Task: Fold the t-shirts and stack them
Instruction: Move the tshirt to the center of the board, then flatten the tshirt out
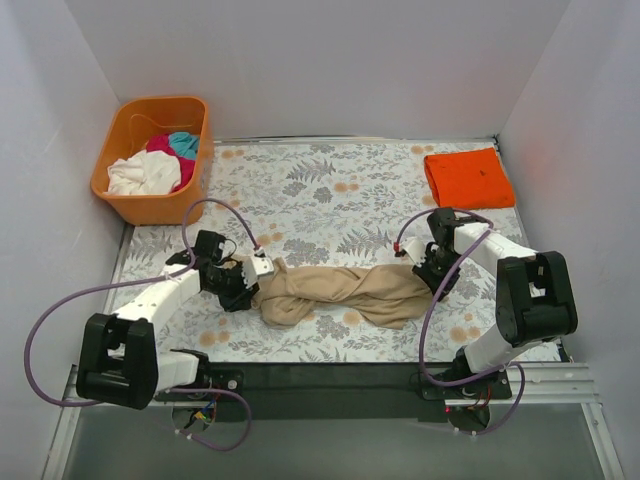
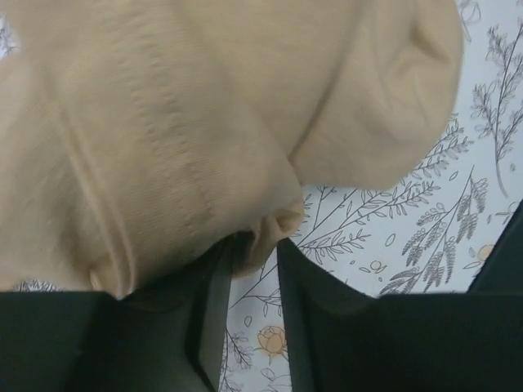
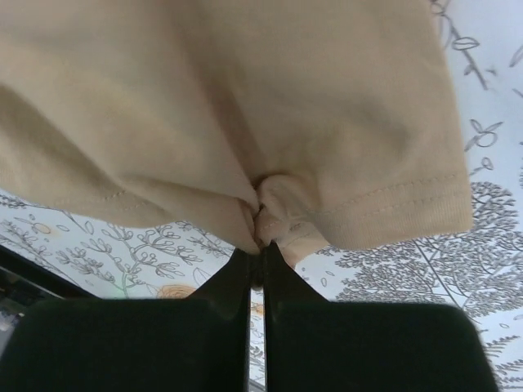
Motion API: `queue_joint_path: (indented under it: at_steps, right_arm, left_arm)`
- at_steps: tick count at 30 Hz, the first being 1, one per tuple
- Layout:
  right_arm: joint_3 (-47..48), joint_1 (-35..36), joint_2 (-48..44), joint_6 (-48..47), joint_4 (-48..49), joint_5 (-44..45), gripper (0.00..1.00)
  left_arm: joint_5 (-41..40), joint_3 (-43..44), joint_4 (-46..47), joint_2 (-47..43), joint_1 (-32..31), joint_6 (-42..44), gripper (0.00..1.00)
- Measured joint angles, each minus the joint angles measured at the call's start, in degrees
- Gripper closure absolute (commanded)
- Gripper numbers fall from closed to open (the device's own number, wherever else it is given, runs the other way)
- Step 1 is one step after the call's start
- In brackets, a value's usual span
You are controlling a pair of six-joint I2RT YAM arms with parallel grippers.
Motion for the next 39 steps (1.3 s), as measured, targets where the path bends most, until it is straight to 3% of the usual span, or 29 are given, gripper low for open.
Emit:
queue_joint_path:
  at_steps: [1,2,3,4,6,11,14,16,22,30,32,39]
  right_arm:
    - [0.0,-0.1,0.0,-0.3,0.0,0.4,0.99]
    - [0.1,-0.2,0.0,-0.5,0.2,0.9,0.92]
    - [0.2,-0.2,0.0,-0.5,0.3,1.2,0.78]
    - [0.5,-0.2,0.0,-0.3,0.3,1.4,0.72]
    - [1.1,-0.2,0.0,-0.5,0.3,1.6,0.60]
    - [1.9,-0.5,-1.0,-1.2,0.2,1.0,0.56]
    - [1.9,-0.9,-2.5,-1.6,0.1,0.6,0.46]
    - [2.0,-1.1,-3.0,-2.0,0.0,0.1,0.45]
    - [2.0,-1.6,-2.8,-2.3,-0.1,-0.5,0.53]
    - [2.3,-2.8,-1.5,-2.2,-1.0,-1.9,0.51]
    - [2.9,-2.8,-0.7,-2.3,-1.6,-2.5,0.56]
    - [5.0,-2.8,2.8,-2.6,-3.7,-4.4,0.90]
  left_arm:
    - [-0.3,0.2,-0.5,0.2,0.2,-0.3,0.59]
    - [-0.2,1.1,-0.9,0.4,0.6,-1.0,0.58]
    - [0.5,3.4,-2.0,1.3,1.5,-1.9,0.57]
    - [0.8,5.6,-2.2,2.2,2.2,-2.6,0.52]
    - [2.8,12.7,-3.3,5.2,4.6,-4.1,0.51]
    - [8.3,26.0,-5.2,10.3,7.9,-5.9,0.50]
    - [11.1,29.1,-6.1,12.0,7.9,-7.2,0.47]
    - [11.9,30.8,-6.6,13.9,7.8,-8.4,0.36]
    - [11.5,35.6,-2.8,24.2,6.1,-16.1,0.34]
    - [7.8,35.2,0.4,27.2,3.1,-21.5,0.34]
    - [6.2,34.6,0.8,27.9,2.7,-21.9,0.33]
    - [1.4,30.4,-0.1,29.3,0.1,-21.8,0.32]
